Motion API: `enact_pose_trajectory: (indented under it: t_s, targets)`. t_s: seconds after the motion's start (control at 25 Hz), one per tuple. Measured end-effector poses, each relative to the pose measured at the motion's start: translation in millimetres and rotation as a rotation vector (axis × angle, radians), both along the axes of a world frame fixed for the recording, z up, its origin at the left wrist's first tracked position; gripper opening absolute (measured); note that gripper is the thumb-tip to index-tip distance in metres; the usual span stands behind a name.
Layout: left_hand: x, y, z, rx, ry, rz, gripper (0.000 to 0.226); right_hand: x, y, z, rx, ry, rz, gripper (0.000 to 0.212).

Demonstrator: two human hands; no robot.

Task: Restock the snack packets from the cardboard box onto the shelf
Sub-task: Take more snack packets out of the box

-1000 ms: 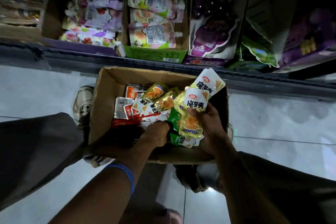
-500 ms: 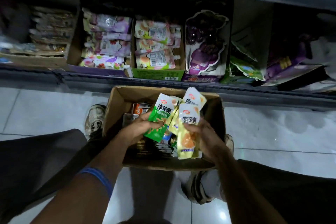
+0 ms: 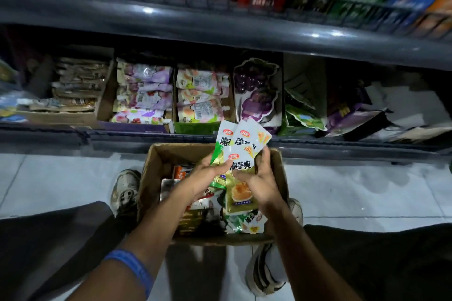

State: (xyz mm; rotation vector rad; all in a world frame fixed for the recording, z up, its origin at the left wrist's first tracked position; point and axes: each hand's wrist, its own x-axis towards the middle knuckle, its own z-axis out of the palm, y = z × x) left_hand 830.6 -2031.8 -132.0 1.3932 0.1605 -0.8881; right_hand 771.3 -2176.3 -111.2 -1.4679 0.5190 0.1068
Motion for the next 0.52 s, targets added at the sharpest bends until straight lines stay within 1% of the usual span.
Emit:
enact_pose_trajectory:
  t_s: [0.04,0.08,0.12,0.16,0.2,0.24,0.28,0.32,0.36,0.44,0.48,0.52]
  targets:
    - [2.5,3.0,10.1,-0.056,0.012,0.028,0.054,0.6,-2.4,13.3,-0.024,-0.059,0.033,0.088]
    - [5.7,6.1,22.4,-0.116,0.031,0.052,0.073,0.7,-3.4,31.1,-0.09,-0.106,0.108,0.09]
    - [9.3,8.3,33.4,-0.136,0.03,0.076,0.086,2.3,-3.1,48.3,-0.191,-0.144,0.212,0.088]
    - [12.1,7.6,44.6,-0.156,-0.01,0.093,0.088,4.1,-0.9,64.8,-0.361,-0.162,0.328,0.086]
    - [12.8,4.6,62.6,-0.157,-0.08,0.118,0.075,5.9,1.9,81.0,-0.547,-0.183,0.405,0.086]
    - [11.6,-0.4,81.2,-0.154,-0.159,0.17,0.059,7.8,5.0,95.5,-0.642,-0.229,0.429,0.089]
    - [9.0,-5.8,100.6,-0.152,-0.233,0.233,0.047,9.3,7.6,109.1,-0.619,-0.288,0.409,0.093]
    - [7.6,-9.5,118.4,-0.17,-0.282,0.3,0.042,9.3,9.9,121.9,-0.477,-0.34,0.335,0.095]
    - [7.2,-11.8,136.0,-0.2,-0.311,0.359,0.041,7.1,11.6,133.8,-0.278,-0.377,0.196,0.091]
    - [11.9,-9.2,167.7,-0.295,-0.341,0.455,0.047,-0.3,10.2,148.7,0.161,-0.37,-0.195,0.066]
    - [14.9,-7.0,181.7,-0.337,-0.355,0.474,0.054,-5.4,11.2,153.5,0.372,-0.32,-0.343,0.054]
    - [17.1,-6.0,194.4,-0.355,-0.377,0.472,0.06,-8.8,14.8,157.0,0.568,-0.267,-0.406,0.047]
